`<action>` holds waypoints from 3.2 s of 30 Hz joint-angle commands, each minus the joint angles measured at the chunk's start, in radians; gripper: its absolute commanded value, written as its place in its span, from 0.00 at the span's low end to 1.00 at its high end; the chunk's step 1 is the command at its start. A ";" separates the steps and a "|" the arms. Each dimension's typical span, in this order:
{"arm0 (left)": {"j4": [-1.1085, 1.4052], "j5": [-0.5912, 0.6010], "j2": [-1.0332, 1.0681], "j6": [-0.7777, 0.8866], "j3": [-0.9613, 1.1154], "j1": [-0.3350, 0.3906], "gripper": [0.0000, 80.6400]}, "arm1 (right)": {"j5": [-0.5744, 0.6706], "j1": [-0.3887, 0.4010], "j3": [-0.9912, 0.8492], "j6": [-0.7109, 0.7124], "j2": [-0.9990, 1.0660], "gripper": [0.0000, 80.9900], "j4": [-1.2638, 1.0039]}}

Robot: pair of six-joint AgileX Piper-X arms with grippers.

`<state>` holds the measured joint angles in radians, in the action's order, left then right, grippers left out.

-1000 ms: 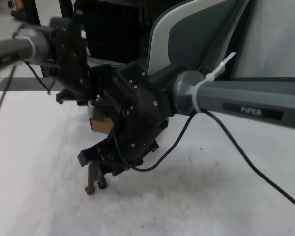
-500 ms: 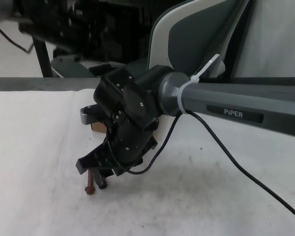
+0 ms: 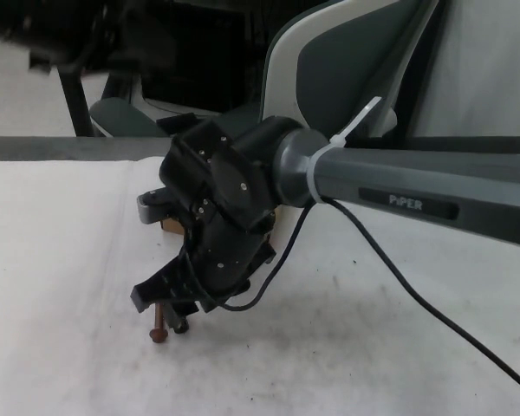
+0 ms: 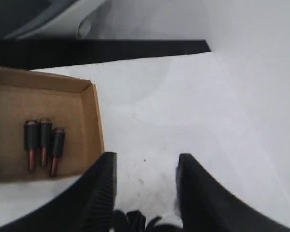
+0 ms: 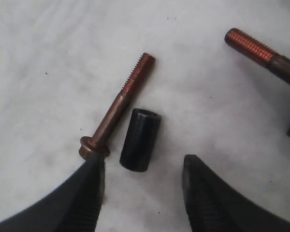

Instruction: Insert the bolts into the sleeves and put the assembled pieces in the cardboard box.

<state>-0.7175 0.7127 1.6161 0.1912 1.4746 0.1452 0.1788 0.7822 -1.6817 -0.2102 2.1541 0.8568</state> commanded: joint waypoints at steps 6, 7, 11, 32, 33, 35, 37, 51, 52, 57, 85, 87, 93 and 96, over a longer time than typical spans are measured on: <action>-0.005 -0.009 -0.198 -0.121 -0.341 -0.017 0.48 | -0.001 0.027 -0.029 0.009 0.063 0.58 0.057; -0.005 -0.001 -0.213 -0.130 -0.361 -0.017 0.48 | -0.001 0.028 -0.031 0.009 0.069 0.58 0.057; -0.046 -0.008 -0.250 -0.191 -0.414 -0.017 0.48 | -0.035 0.028 -0.041 0.009 0.084 0.58 0.062; -0.162 -0.257 -0.250 -0.337 -0.415 -0.017 0.48 | -0.060 0.026 -0.047 0.012 0.087 0.01 0.045; -0.162 -0.265 -0.250 -0.337 -0.415 -0.017 0.48 | -0.060 0.026 -0.047 0.012 0.087 0.01 0.047; -0.162 -0.294 -0.250 -0.337 -0.415 -0.017 0.48 | -0.056 0.022 -0.051 0.012 0.087 0.00 0.055; -0.162 -0.331 -0.250 -0.343 -0.415 -0.018 0.48 | -0.055 0.015 -0.052 0.026 0.079 0.00 0.062; -0.169 -0.352 -0.250 -0.378 -0.412 -0.018 0.48 | -0.107 -0.093 -0.049 0.089 -0.059 0.00 0.049; -0.169 -0.352 -0.250 -0.378 -0.412 -0.018 0.48 | -0.110 -0.101 -0.049 0.095 -0.072 0.00 0.049; -0.163 -0.352 -0.250 -0.378 -0.412 -0.016 0.48 | -0.110 -0.119 -0.010 0.112 -0.148 0.00 0.034; -0.086 -0.435 0.118 -0.807 -0.150 0.207 0.48 | 0.127 -0.124 0.959 0.051 -1.075 0.00 -0.511; -0.080 -0.435 0.146 -0.871 -0.139 0.207 0.48 | 0.133 -0.124 0.969 0.051 -1.089 0.00 -0.511; -0.094 -0.395 0.231 -0.978 -0.100 0.207 0.48 | 0.185 -0.124 0.979 0.051 -1.091 0.00 -0.511; -0.074 -0.309 0.263 -0.985 -0.091 0.207 0.48 | 0.185 -0.124 0.981 0.051 -1.091 0.00 -0.511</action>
<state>-0.8000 0.3639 1.8770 -0.7799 1.3702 0.3484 0.3498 0.6638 -0.7027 -0.1582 1.0744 0.3594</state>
